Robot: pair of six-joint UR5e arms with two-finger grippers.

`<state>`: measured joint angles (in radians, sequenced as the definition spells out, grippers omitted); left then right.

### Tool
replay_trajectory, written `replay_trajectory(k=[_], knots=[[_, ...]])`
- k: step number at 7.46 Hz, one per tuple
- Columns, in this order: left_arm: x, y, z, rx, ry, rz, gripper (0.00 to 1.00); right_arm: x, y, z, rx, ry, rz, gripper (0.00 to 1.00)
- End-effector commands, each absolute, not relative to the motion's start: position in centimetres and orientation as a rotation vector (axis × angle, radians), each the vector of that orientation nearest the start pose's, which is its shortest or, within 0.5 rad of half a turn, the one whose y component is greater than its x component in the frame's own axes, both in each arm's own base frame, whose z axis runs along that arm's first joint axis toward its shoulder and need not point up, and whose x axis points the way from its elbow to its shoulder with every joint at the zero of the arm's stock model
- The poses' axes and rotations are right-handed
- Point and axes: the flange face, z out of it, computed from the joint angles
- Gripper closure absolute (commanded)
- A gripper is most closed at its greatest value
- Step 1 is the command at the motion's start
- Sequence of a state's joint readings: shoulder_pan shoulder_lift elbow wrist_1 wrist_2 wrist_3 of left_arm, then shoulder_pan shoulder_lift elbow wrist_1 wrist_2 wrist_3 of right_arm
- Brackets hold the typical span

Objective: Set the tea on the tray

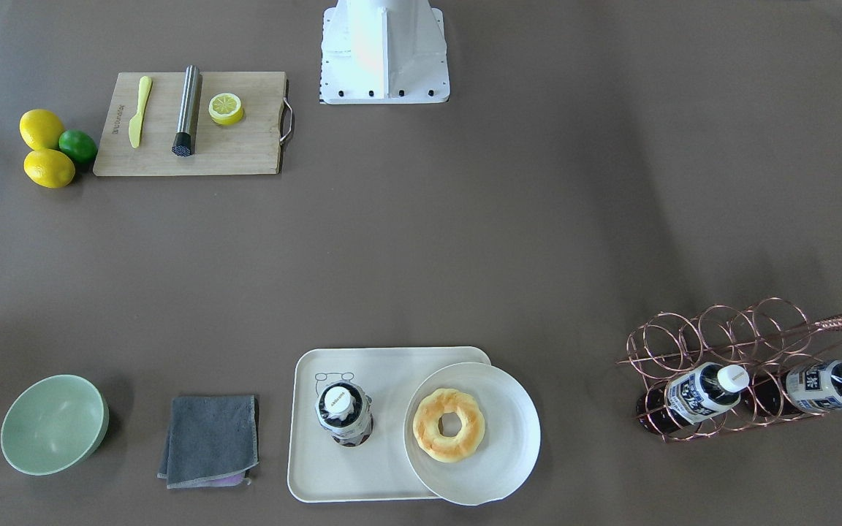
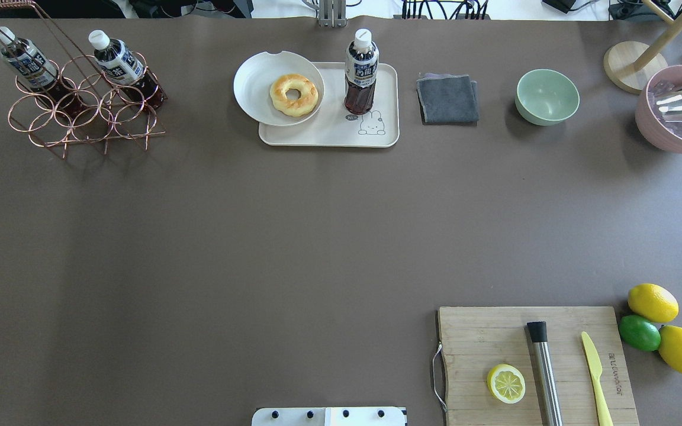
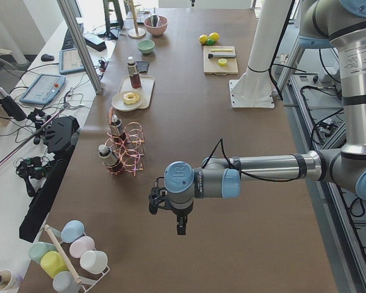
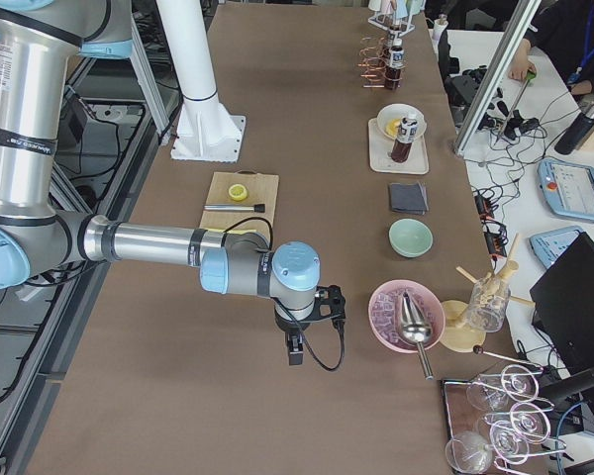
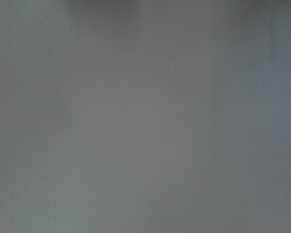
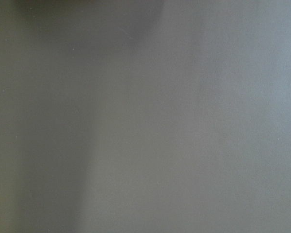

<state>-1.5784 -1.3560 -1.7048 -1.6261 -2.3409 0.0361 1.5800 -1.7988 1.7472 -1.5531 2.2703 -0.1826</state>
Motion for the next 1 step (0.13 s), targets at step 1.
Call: replay_trajectory(k=[1], knots=[[-6.7, -39.68, 68.49, -0.009, 0.77, 0.019, 0.01, 7.28, -39.18, 67.64, 0.035, -0.7, -0.154, 0.0]])
